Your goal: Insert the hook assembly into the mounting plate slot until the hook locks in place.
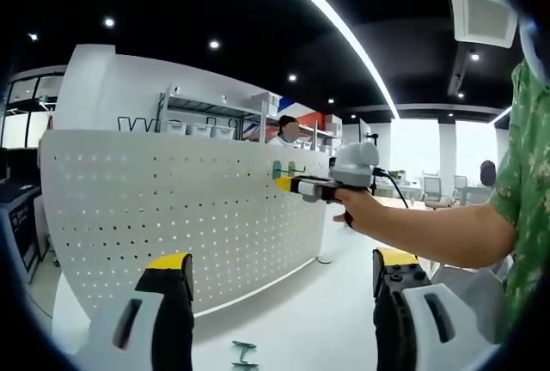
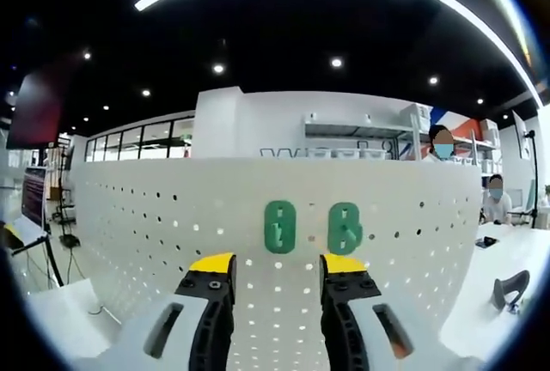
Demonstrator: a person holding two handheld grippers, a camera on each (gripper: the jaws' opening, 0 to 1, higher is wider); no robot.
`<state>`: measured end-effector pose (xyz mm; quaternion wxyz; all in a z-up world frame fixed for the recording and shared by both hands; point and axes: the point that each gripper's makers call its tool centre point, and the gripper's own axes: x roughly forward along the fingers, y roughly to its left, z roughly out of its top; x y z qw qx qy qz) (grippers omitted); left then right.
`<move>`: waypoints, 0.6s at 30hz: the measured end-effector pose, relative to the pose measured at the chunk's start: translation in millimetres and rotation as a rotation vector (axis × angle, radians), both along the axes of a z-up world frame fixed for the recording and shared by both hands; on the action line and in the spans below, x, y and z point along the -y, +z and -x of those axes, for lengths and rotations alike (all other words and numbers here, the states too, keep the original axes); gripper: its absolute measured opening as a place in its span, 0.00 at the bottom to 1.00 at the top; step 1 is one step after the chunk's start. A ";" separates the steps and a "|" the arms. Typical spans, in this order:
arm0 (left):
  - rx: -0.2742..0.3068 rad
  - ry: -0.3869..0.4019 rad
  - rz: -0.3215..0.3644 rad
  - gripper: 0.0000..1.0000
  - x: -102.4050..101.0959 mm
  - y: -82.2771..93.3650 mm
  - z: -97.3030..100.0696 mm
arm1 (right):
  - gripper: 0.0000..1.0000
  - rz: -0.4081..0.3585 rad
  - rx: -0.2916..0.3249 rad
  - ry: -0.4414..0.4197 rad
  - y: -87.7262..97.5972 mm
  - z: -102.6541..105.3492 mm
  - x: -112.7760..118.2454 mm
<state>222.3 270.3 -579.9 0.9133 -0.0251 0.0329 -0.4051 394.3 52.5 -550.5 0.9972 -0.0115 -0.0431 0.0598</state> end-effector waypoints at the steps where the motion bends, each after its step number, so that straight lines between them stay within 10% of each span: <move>1: 0.000 -0.001 0.000 0.88 0.1 0.3 0.4 | 0.48 -0.003 -0.004 0.006 -0.8 0.4 -0.7; 18: 0.000 -0.009 -0.025 0.88 0.6 -0.3 8.7 | 0.83 0.020 -0.032 0.057 -7.4 18.9 -0.6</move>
